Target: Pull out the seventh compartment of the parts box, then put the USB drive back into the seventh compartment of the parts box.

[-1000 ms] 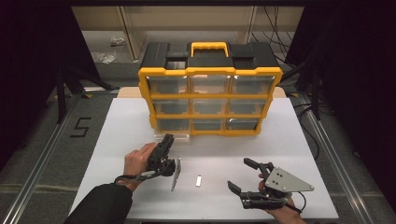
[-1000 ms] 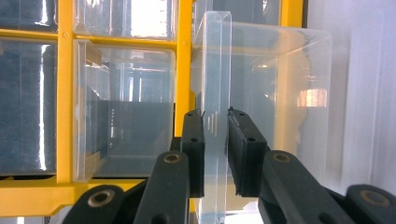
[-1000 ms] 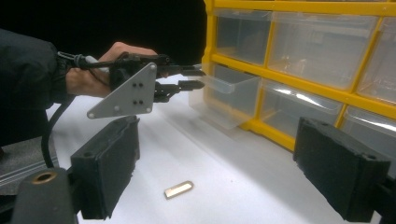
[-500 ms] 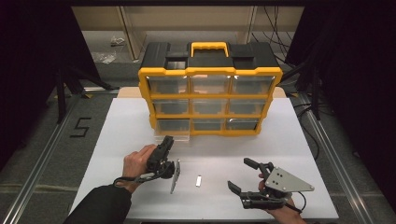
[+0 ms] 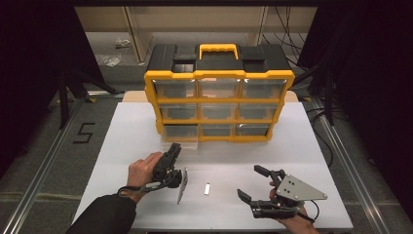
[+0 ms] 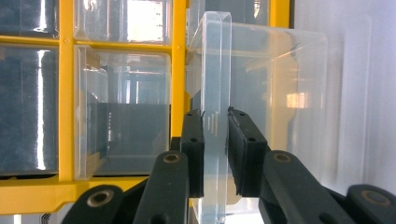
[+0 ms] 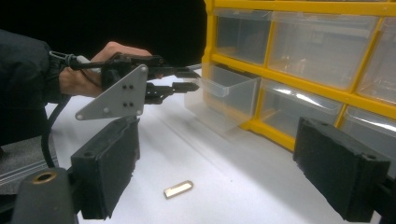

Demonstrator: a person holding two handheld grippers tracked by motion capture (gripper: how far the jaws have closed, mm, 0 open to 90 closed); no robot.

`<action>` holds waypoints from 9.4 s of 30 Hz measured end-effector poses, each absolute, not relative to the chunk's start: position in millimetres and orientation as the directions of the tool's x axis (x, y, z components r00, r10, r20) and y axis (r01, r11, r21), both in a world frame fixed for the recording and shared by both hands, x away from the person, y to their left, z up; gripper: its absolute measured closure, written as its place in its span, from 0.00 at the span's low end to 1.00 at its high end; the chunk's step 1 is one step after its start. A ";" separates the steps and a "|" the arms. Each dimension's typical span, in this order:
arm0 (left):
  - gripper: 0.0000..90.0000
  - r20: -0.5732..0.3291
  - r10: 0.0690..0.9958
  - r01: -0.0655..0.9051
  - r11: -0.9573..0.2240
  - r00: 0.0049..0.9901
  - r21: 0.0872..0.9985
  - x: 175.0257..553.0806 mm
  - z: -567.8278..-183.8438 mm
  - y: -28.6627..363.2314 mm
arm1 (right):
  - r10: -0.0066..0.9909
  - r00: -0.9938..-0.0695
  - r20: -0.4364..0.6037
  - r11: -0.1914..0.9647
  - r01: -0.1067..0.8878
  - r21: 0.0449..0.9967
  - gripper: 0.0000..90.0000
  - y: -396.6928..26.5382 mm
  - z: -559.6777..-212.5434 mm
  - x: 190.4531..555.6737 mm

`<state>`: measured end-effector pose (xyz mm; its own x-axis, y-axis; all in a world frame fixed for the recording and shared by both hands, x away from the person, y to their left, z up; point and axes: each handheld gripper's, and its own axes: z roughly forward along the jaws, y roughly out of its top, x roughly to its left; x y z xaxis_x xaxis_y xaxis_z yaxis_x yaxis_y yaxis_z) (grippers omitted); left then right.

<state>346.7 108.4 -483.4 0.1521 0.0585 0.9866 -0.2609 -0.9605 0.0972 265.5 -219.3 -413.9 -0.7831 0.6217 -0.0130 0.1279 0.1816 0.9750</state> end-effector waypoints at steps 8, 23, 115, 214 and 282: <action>0.85 0.986 0.054 -0.265 -0.960 0.156 0.095 345.8 -482.5 109.0 | 0.622 -0.783 -0.012 0.181 0.130 0.975 0.17 -219.4 -413.9 265.6; 0.85 0.986 0.054 -0.271 -0.958 0.159 0.096 343.7 -482.8 109.0 | 0.624 -0.782 -0.011 0.180 0.130 0.975 0.17 -219.6 -413.6 265.7; 0.24 0.457 0.649 -0.040 -0.550 0.608 0.834 327.3 -438.1 105.4 | 0.624 -0.781 -0.014 0.181 0.127 0.975 0.17 -219.8 -413.5 265.3; 0.20 0.052 0.645 0.394 -0.526 0.762 0.754 330.3 -455.2 60.0 | 0.623 -0.782 -0.012 0.174 0.124 0.977 0.17 -221.0 -412.7 266.3; 0.84 -0.002 0.578 0.463 -0.652 0.816 0.601 332.4 -479.0 36.4 | 0.616 -0.787 -0.020 0.186 0.121 0.975 0.17 -218.0 -413.4 266.3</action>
<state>332.4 36.4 -479.0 0.8162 0.5777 -0.0020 0.4629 -0.6518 0.6007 266.3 -218.0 -413.4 -0.7871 0.6165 -0.0202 0.1205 0.1858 0.9752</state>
